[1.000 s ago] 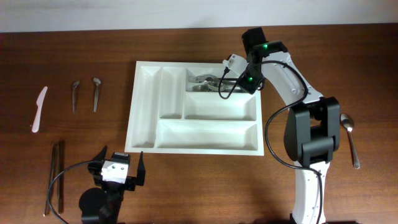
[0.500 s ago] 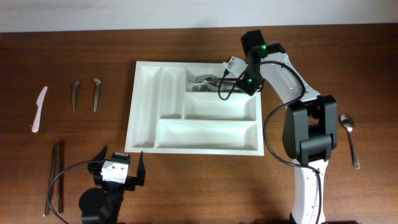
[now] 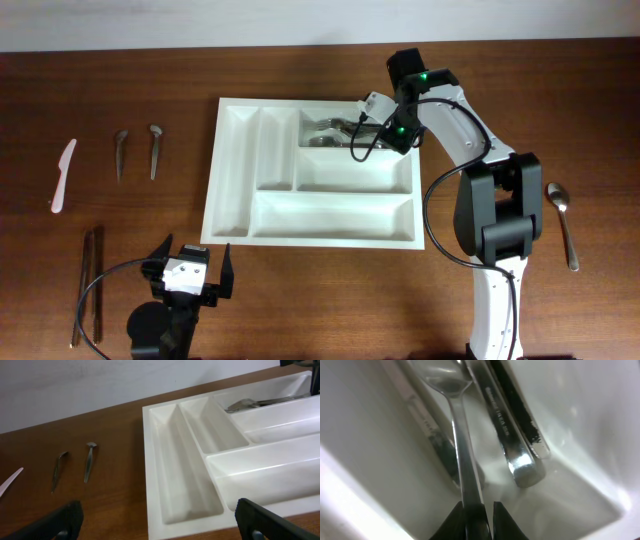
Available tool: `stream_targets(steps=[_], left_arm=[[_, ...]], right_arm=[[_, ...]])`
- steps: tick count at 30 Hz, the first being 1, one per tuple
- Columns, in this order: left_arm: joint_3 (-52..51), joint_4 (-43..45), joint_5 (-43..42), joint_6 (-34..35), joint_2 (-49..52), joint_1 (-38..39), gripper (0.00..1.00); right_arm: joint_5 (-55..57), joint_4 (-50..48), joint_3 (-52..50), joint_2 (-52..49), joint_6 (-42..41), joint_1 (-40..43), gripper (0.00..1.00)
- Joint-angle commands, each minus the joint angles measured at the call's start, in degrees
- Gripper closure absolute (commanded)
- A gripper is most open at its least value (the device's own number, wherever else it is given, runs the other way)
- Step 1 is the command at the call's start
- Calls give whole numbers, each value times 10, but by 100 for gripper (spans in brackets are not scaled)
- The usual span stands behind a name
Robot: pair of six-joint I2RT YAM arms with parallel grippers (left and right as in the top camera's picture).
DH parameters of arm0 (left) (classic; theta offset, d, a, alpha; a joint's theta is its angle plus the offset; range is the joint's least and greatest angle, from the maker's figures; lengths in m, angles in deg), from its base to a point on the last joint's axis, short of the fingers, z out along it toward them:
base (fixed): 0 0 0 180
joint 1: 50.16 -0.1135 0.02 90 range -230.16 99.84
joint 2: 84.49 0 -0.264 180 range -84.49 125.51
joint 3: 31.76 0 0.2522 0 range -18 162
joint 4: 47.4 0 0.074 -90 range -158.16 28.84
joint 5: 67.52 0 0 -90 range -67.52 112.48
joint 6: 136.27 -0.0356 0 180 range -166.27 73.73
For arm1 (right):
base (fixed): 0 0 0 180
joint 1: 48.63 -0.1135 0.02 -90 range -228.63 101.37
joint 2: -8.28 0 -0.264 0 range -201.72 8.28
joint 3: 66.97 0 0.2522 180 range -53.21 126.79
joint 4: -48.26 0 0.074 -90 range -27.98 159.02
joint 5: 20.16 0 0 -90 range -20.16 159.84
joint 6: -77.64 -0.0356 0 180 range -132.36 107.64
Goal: Pack container
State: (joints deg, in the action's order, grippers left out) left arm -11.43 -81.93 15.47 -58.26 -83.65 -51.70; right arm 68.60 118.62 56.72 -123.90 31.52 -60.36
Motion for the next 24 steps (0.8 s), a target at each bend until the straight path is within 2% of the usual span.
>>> stream_targets(steps=[1, 12, 24], left_arm=[[-2, -1, 4, -7, -4, -3, 1], [-2, -1, 4, -7, -4, -3, 1], [-2, -1, 4, -7, -4, -3, 1]], right_arm=[[4, -8, 9, -6, -9, 2, 87], [4, 14, 76, -6, -21, 2, 90], [3, 24, 82, 1, -21, 2, 91]])
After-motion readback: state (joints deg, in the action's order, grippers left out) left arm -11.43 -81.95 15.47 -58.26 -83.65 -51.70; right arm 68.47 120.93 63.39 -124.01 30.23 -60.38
